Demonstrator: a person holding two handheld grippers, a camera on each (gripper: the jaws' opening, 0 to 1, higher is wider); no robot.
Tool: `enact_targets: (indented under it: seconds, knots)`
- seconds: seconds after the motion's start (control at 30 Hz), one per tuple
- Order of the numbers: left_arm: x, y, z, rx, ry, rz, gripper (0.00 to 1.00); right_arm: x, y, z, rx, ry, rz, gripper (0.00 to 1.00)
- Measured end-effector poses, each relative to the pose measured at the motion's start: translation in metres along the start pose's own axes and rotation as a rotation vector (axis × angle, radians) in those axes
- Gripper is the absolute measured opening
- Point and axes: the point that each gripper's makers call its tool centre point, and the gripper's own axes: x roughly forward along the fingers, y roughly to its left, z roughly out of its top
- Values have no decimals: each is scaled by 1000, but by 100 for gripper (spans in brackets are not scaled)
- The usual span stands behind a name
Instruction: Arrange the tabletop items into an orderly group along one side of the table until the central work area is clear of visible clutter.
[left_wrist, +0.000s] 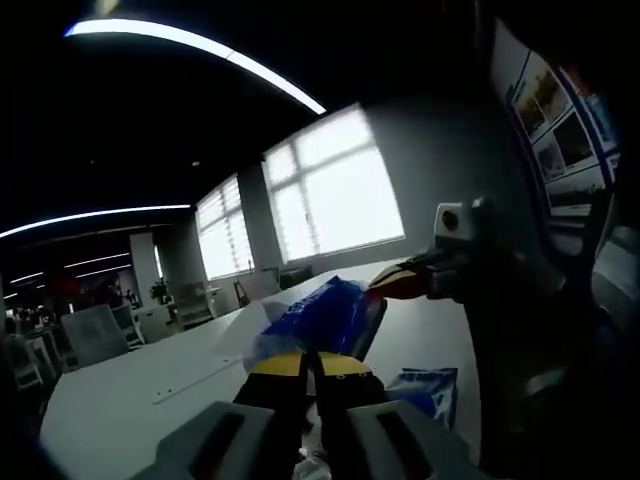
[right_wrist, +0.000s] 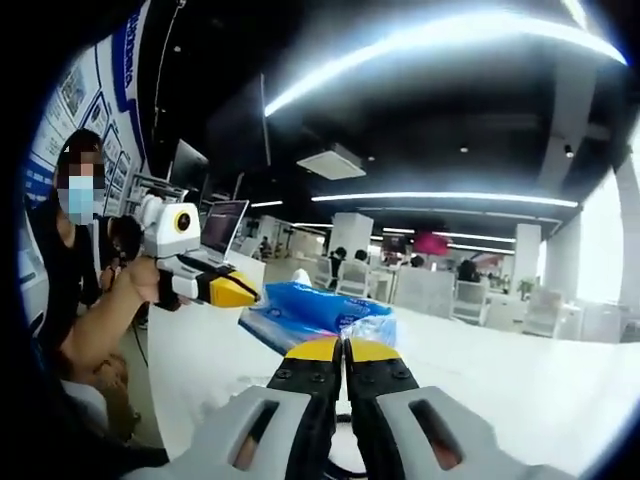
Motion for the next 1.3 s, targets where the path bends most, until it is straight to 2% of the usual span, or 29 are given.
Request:
enact_targets:
  seconds: [0.73,0.9,0.97,1.13,1.3]
  knots:
    - [55,-17,-15,23,50,-73,0,-26,-39,-5,8,-8,-89,0]
    - [58,-20,-17,18,48,-79,0,-29,-42,-5,3,-9,-97,0]
    - [59,-24,-14,-11,24,-100,0,-29,-40,-5,7,-8,-87,0]
    - [65,-24,-24,-10,52,-99,0,-26,-45,-14,-13,20,-105,0]
    - [65,-31,-28,-28,63,-125,0,-26,-46,-12,-14,16,-108,0]
